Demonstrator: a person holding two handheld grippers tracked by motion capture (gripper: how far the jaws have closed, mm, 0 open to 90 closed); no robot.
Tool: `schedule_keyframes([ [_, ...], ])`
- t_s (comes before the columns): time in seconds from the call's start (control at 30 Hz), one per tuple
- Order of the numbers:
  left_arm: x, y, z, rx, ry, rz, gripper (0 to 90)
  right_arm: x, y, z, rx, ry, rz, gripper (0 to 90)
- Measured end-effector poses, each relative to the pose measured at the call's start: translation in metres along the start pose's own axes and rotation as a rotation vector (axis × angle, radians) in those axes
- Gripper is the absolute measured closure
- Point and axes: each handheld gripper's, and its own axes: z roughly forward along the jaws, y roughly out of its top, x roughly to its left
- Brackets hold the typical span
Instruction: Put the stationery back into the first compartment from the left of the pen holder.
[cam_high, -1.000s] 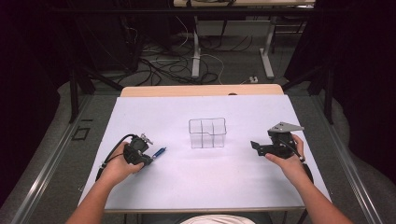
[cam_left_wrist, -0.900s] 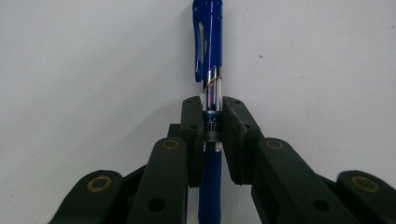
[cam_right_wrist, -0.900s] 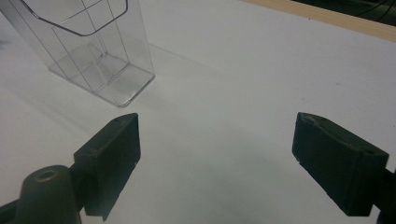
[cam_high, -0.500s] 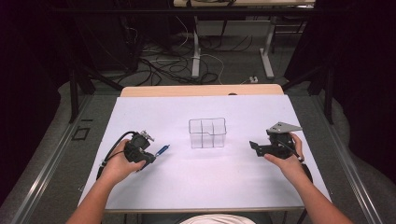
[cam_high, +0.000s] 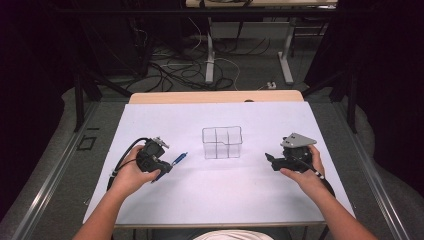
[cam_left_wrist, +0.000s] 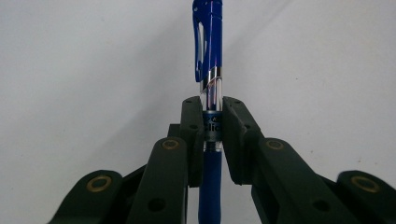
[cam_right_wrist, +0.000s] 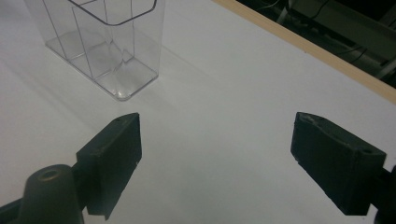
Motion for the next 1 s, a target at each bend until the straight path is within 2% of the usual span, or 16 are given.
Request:
schedule_keyframes([
  [0.33,-0.013,0.012,-0.007,-0.013,-0.036,0.017,79.0,0.018,0.008,-0.001,0.005,-0.026,-0.183,19.9],
  [0.47,-0.020,0.018,-0.007,-0.014,-0.052,0.028,79.0,0.026,0.011,-0.001,-0.010,-0.034,-0.255,22.2],
  [0.67,-0.027,0.027,-0.005,-0.011,-0.069,0.051,79.0,0.040,0.016,-0.002,-0.015,-0.027,-0.388,25.7],
  [0.73,-0.030,0.029,-0.004,-0.013,-0.078,0.047,79.0,0.046,0.018,-0.003,-0.028,-0.027,-0.435,26.5],
  [0.77,-0.031,0.031,-0.004,-0.012,-0.079,0.059,79.0,0.049,0.019,-0.004,-0.016,-0.027,-0.450,27.6],
  [0.83,-0.035,0.034,-0.003,-0.010,-0.094,0.050,79.0,0.056,0.021,-0.005,-0.026,-0.026,-0.516,28.1],
  [1.0,-0.043,0.042,0.000,-0.005,-0.103,0.064,79.0,0.071,0.026,-0.006,-0.026,-0.019,-0.642,32.5],
])
